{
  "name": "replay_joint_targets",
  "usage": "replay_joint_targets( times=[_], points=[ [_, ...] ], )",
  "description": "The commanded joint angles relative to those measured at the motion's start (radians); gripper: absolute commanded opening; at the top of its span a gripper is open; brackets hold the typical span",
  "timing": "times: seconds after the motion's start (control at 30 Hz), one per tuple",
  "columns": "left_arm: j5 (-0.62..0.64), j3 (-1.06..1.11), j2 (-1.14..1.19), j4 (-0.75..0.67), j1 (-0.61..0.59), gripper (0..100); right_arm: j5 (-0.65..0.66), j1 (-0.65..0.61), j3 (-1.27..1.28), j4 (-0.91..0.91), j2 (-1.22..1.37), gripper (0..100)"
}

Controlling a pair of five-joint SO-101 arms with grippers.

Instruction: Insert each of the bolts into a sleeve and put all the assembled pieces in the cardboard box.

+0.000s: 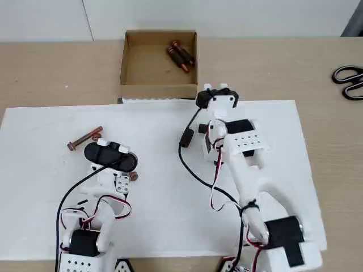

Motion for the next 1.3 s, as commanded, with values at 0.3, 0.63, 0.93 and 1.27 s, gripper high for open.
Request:
replay_joint_targets(
  times=[0.3, 0.63, 0.93, 1.27],
  points=[
    [0.003, -0.179, -0.008, 0.026, -0.035, 4, 0.044, -0.028, -0.184, 0.394, -0.387, 0.2],
    [0.015, -0.601, 0.350, 0.193, -0.075, 5, 0.041, -0.028, -0.183, 0.530, -0.444, 0.2],
    [0.158, -1.150, 1.023, 0.322, -0.097, 3, 0.044, -0.028, -0.183, 0.542, -0.444, 0.2],
    [0.110, -1.550, 1.502, 0.543, -0.135, 2, 0.044, 0.068, -0.183, 0.545, -0.444, 0.2]
  ],
)
